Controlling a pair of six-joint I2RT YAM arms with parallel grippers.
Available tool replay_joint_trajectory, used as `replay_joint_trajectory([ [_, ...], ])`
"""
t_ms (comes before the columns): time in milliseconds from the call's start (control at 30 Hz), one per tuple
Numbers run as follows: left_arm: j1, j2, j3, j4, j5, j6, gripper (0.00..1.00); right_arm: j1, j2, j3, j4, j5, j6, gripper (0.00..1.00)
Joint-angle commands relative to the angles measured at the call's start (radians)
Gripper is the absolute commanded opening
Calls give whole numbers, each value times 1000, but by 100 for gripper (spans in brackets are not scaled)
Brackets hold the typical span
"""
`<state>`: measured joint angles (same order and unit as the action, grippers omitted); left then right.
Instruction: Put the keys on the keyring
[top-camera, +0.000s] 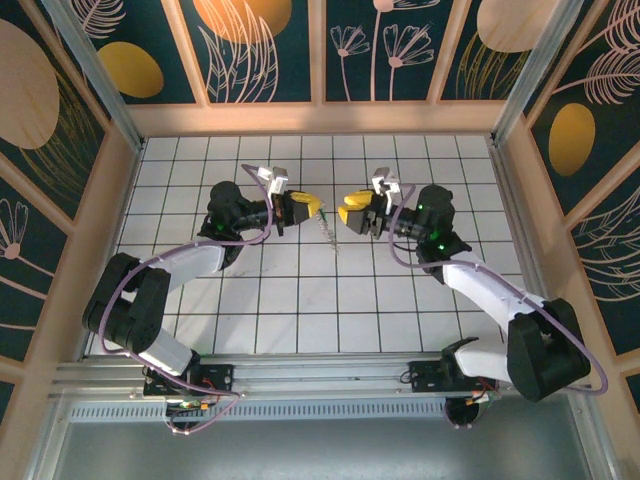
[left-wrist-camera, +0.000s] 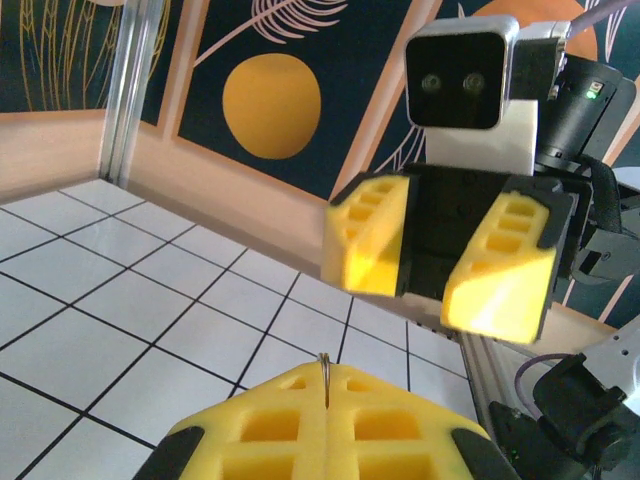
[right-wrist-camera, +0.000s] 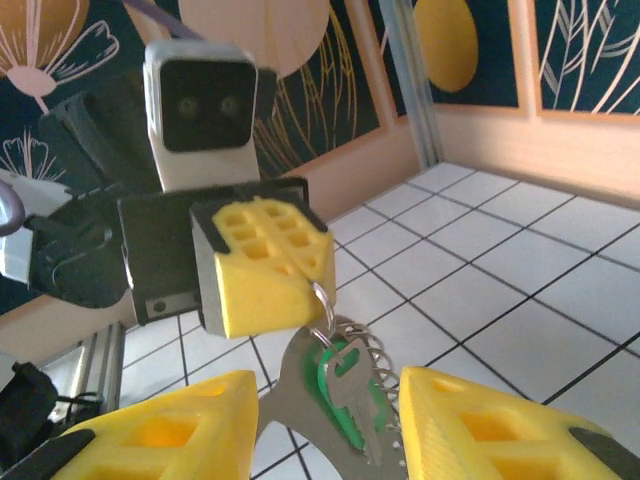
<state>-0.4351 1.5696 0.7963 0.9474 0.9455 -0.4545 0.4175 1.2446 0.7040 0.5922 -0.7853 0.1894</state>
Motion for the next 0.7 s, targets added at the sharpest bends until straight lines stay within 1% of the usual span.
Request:
replay_joint_trajectory([
  [0, -5, -16, 10, 70, 28, -10, 0, -13, 6, -12, 95, 5, 64, 42],
  [433, -5, -17, 13, 83, 45, -21, 0, -11, 180, 34, 260, 7, 160, 40],
  [567, -6, -16, 13, 83, 45, -21, 0, 3, 200, 34, 285, -1, 174, 39],
  [667, -4, -14, 13, 85, 44, -23, 0, 34, 197, 34, 266, 9, 149, 39],
])
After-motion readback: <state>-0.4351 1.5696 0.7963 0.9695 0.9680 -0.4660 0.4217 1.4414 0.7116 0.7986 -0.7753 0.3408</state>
